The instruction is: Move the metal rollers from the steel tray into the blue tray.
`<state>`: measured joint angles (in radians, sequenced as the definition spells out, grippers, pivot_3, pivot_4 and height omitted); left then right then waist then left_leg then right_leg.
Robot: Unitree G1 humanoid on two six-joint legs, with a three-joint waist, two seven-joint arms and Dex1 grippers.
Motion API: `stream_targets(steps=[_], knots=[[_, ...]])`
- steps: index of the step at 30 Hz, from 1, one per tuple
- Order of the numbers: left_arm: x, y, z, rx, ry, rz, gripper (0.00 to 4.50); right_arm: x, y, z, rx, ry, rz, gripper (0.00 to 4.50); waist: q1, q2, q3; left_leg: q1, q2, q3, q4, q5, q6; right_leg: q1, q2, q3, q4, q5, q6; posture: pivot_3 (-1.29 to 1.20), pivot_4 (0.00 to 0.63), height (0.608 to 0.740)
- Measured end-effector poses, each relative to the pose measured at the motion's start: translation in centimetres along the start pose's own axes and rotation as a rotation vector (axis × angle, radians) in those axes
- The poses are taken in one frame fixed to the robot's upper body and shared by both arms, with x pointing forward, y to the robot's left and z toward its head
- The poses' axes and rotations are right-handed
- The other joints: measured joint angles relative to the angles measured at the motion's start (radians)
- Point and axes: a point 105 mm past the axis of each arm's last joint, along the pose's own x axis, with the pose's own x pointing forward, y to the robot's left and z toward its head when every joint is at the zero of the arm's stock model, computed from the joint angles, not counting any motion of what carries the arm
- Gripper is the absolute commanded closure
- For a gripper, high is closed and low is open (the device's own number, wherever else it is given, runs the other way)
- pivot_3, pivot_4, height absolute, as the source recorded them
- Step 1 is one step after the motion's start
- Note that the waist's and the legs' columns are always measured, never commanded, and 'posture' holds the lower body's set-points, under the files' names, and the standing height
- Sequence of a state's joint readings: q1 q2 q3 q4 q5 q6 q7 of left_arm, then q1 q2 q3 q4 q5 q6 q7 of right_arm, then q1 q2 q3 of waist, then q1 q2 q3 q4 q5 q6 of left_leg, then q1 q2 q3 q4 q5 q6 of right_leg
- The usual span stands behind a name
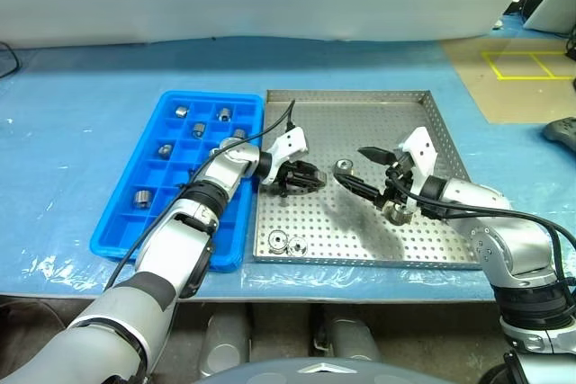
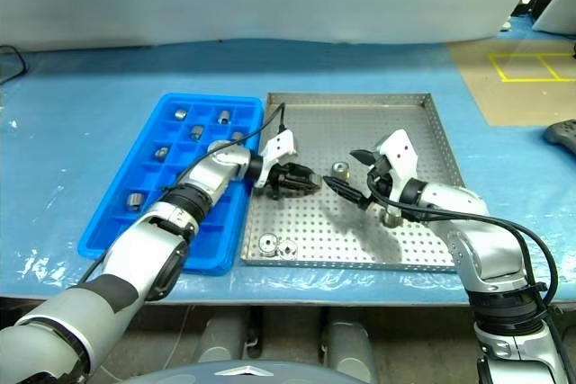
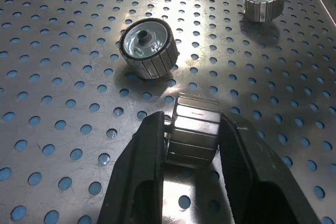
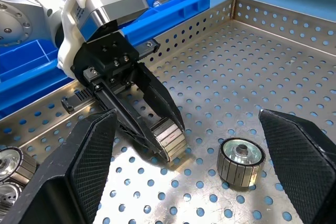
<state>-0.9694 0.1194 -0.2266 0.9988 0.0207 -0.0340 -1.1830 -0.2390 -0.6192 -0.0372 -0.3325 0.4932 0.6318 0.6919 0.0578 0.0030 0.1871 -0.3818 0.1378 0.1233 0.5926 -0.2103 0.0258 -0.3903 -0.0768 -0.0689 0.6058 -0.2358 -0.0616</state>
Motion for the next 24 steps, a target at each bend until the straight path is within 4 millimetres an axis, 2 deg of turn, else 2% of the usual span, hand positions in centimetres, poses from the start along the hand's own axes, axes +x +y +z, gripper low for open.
stream_targets(steps=[4, 7, 9, 11, 13, 14, 15, 19, 24], knots=[[-1.3, 0.6, 0.0, -0.025, -0.027, 0.041, 3.39, 0.1, 0.0, 0.3, -0.005, -0.007, 0.007, 0.0, -0.013, 0.0, 0.0, -0.001, 0.0, 0.0, 0.0, 0.0, 0.0, -0.001, 0.0, 0.0, 0.0, 0.0, 0.0, -0.1, 0.15, 0.74], [-3.5, 1.5, 2.3, -0.033, -0.128, 0.098, 3.39, 0.5, 0.3, 1.3, -0.011, -0.031, 0.038, 0.0, -0.018, 0.0, 0.001, -0.006, 0.0, 0.0, 0.0, 0.0, -0.001, -0.006, 0.0, 0.0, 0.001, 0.0, 0.0, -0.05, 0.15, 0.74], [-5.7, 2.0, 4.6, -0.018, -0.201, 0.14, 3.39, 1.0, 0.7, 2.6, -0.027, -0.057, 0.084, 0.0, -0.022, 0.0, 0.001, -0.008, 0.0, 0.0, 0.0, 0.001, -0.001, -0.009, 0.0, 0.0, 0.002, 0.0, -0.001, 0.0, 0.15, 0.74], [-9.6, 2.3, 6.7, 0.011, -0.265, 0.219, 3.39, 1.8, 1.4, 4.9, -0.07, -0.102, 0.155, 0.0, -0.026, 0.001, 0.001, -0.008, 0.001, 0.0, -0.002, 0.001, -0.002, -0.011, 0.0, 0.0, 0.003, -0.001, -0.002, 0.06, 0.15, 0.74], [-12.9, 2.2, 7.1, 0.01, -0.285, 0.304, 3.39, 2.5, 2.2, 6.4, -0.106, -0.13, 0.227, 0.0, -0.024, 0.001, 0.001, -0.006, 0.001, 0.0, -0.006, 0.003, -0.004, -0.011, 0.001, -0.001, 0.003, -0.002, -0.004, 0.11, 0.15, 0.74], [-14.7, 1.9, 6.9, 0.002, -0.288, 0.356, 3.39, 3.1, 2.7, 6.8, -0.114, -0.135, 0.27, 0.0, -0.02, 0.001, 0.001, -0.006, 0.001, 0.0, -0.008, 0.003, -0.005, -0.011, 0.001, -0.001, 0.003, -0.002, -0.004, 0.15, 0.15, 0.74], [-15.6, 1.7, 6.6, -0.012, -0.287, 0.385, 3.39, 3.3, 2.9, 6.9, -0.116, -0.134, 0.295, 0.0, -0.012, 0.001, 0.001, -0.006, 0.0, 0.0, -0.01, 0.003, -0.005, -0.011, 0.001, -0.002, 0.003, -0.002, -0.005, 0.17, 0.15, 0.74], [-19.7, 0.1, 3.4, -0.103, -0.236, 0.564, 3.39, 6.3, 5.2, 7.1, -0.102, -0.132, 0.473, 0.0, 0.014, 0.001, 0.002, -0.01, 0.0, -0.002, -0.011, 0.004, -0.006, -0.014, 0.001, -0.005, 0.002, -0.003, -0.005, 0.31, 0.15, 0.74], [-23.2, -1.7, 0.3, -0.196, -0.207, 0.792, 3.39, 8.9, 7.5, 8.1, -0.134, -0.155, 0.626, 0.0, 0.065, 0.0, 0.002, -0.018, 0.0, -0.007, -0.008, 0.006, -0.009, -0.018, 0.001, -0.01, 0.003, -0.003, -0.006, 0.42, 0.15, 0.74]])
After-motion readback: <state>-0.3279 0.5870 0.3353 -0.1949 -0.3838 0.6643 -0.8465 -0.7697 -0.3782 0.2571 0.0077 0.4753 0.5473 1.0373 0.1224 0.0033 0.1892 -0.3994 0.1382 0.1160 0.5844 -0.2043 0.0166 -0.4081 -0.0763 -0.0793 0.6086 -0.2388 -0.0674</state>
